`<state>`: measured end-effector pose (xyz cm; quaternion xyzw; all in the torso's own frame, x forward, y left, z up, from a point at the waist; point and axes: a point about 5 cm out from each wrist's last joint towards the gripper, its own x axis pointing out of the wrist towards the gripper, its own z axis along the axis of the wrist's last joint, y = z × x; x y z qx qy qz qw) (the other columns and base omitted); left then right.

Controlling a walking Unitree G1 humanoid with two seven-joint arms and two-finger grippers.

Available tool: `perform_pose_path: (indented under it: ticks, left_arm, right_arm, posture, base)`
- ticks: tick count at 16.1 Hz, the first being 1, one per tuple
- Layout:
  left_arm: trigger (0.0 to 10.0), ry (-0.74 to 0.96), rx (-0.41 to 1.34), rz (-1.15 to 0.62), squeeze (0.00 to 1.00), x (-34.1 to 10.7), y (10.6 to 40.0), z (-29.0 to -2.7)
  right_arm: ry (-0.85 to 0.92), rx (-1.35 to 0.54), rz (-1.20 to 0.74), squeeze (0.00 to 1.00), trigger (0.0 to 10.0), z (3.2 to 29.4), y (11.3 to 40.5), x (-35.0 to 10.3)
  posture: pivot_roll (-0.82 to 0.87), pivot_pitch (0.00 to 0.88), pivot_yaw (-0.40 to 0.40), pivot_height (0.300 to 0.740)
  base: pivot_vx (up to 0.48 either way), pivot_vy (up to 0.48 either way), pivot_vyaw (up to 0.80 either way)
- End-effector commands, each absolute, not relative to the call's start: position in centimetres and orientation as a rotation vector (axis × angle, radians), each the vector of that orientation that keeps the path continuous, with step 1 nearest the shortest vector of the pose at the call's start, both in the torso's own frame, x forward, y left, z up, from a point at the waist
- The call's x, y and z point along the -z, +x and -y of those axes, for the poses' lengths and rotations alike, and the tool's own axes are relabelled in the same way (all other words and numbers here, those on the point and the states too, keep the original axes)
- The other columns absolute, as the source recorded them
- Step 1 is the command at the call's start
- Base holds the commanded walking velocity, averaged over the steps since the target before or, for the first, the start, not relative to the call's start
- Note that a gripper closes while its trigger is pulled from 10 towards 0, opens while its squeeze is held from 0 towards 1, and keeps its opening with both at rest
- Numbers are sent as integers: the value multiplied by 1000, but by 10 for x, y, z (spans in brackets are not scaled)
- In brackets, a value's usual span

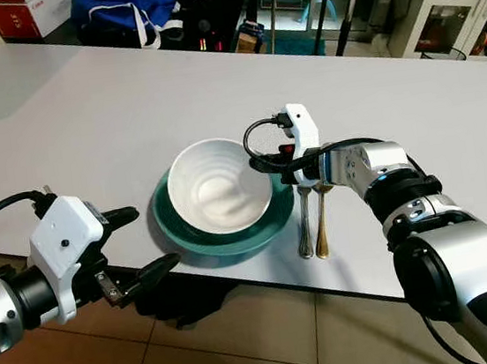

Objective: Setting the table

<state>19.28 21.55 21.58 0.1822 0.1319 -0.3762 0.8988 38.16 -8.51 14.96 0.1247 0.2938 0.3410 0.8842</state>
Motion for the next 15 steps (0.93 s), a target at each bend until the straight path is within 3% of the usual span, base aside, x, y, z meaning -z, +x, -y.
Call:
perform_pose_path:
  ticks: [1, 2, 3, 4, 9, 10, 13, 15]
  left_arm:
    - [10000, 384, 794, -285, 0, -215, 192, -214]
    - [10000, 386, 793, -287, 0, -215, 192, -215]
    - [10000, 388, 788, -288, 0, -214, 192, -215]
    - [10000, 386, 786, -288, 0, -214, 193, -214]
    - [10000, 404, 771, -273, 0, -216, 194, -215]
    - [10000, 418, 749, -242, 0, -219, 198, -216]
    - [10000, 438, 647, -116, 0, -235, 213, -216]
    - [10000, 412, 549, -8, 0, -244, 229, -213]
  right_arm:
    - [237, -686, -609, 0, 8000, 90, 384, -152]
    - [234, -684, -612, 0, 10000, 91, 384, -153]
    - [231, -686, -617, 851, 10000, 92, 384, -152]
    - [218, -687, -624, 1000, 10000, 92, 384, -152]
    - [204, -642, -621, 1000, 10000, 98, 386, -155]
    - [192, -627, -600, 0, 10000, 103, 389, -162]
    - [372, -699, -482, 0, 10000, 112, 395, -202]
    - [411, -750, -263, 0, 10000, 125, 395, -241]
  posture:
    - [146, 14, -36, 740]
    - [146, 14, -36, 740]
    - [146, 14, -36, 740]
    - [143, 15, -36, 740]
    - [142, 15, -32, 740]
    - [142, 15, -32, 740]
    - [130, 21, -27, 740]
    - [120, 27, -24, 740]
  base:
    - [0, 0, 0]
    - [0, 0, 0]
    - [0, 0, 0]
    - [0, 0, 0]
    - [0, 0, 0]
    - [0, 0, 0]
    - [0, 0, 0]
    - [0, 0, 0]
